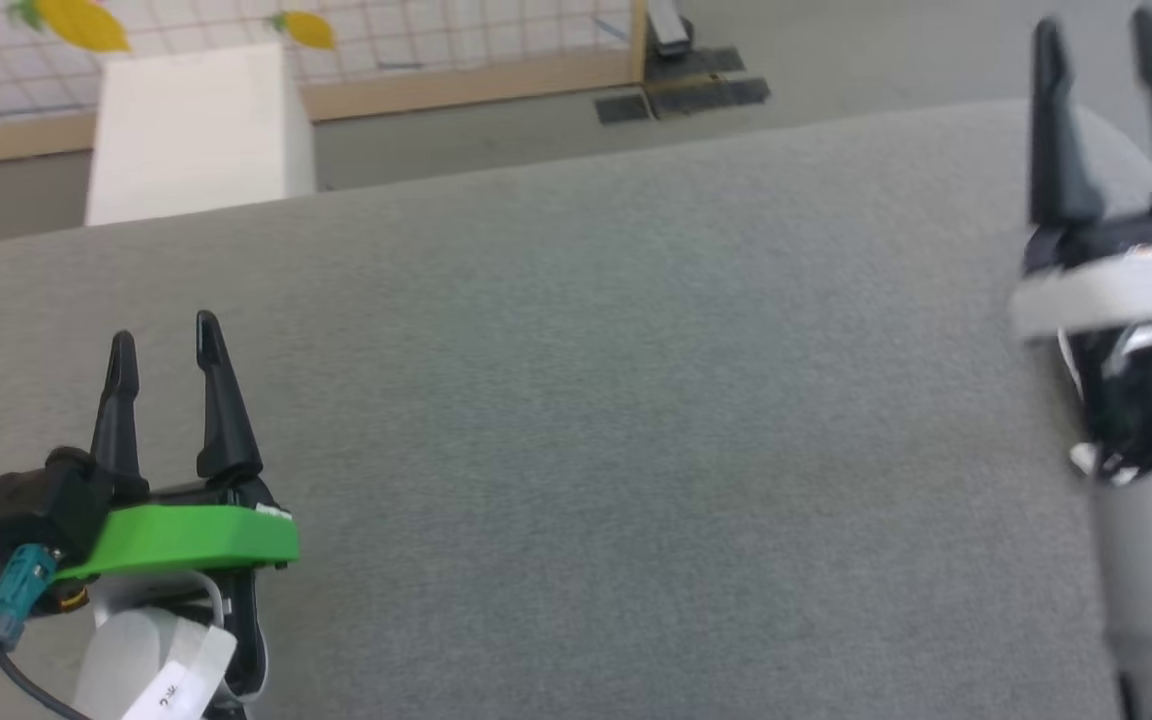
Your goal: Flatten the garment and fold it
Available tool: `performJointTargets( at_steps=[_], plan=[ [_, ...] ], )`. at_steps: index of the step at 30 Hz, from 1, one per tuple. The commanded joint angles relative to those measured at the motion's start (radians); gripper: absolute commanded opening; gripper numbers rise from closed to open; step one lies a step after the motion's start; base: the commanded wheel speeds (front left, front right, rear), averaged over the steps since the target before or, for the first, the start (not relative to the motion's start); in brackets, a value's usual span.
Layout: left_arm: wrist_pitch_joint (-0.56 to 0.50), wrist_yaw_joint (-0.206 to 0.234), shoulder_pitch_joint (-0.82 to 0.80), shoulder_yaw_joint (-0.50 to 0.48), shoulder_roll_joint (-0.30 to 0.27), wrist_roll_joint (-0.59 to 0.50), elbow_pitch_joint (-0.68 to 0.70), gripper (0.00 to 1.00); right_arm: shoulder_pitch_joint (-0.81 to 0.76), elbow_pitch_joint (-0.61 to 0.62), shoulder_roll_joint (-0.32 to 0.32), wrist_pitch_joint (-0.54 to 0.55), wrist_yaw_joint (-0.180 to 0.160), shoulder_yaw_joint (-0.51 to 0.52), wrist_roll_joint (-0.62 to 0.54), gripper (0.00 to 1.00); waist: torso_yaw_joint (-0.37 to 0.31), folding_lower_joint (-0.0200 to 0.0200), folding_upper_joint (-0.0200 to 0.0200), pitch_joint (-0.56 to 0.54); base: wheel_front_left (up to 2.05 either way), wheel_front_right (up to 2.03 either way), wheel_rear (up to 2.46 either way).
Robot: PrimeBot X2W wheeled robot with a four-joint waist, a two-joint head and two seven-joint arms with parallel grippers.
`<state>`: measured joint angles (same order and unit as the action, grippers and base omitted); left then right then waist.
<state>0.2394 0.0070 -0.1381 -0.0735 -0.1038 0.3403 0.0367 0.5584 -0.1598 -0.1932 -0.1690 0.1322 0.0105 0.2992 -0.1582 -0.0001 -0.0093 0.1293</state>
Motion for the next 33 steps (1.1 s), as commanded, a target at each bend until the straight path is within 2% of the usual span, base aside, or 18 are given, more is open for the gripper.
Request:
performJointTargets(
  at_steps=[1,5,9,20,33],
  plan=[
    [0.003,0.007,0.016,0.001,0.002,0.003,-0.009,1.00,-0.050,0.013,0.037,-0.021,-0.002,0.010,-0.027,1.00,0.091,0.0001,0.0091,-0.084,0.00,0.00,0.00],
    [-0.006,0.018,0.027,0.011,0.006,0.000,-0.034,1.00,-0.168,0.027,0.115,-0.062,-0.002,0.040,-0.086,1.00,0.137,0.0001,0.0091,-0.109,0.00,0.00,0.00],
    [-0.009,0.027,0.036,0.030,0.001,-0.023,-0.062,1.00,-0.267,0.020,0.139,-0.080,-0.002,0.061,-0.107,1.00,0.174,0.0001,0.0091,-0.132,0.00,0.00,0.00],
    [-0.027,0.024,0.080,0.100,-0.022,-0.086,-0.147,1.00,-0.444,-0.024,0.143,-0.092,-0.002,0.055,-0.053,1.00,0.194,0.0001,0.0091,-0.160,0.00,0.00,0.00],
    [-0.025,0.012,0.073,0.146,-0.011,-0.084,-0.227,1.00,-0.485,-0.068,0.143,-0.091,-0.002,0.036,-0.078,1.00,0.183,0.0001,0.0091,-0.152,0.00,0.00,0.00]
  ],
)
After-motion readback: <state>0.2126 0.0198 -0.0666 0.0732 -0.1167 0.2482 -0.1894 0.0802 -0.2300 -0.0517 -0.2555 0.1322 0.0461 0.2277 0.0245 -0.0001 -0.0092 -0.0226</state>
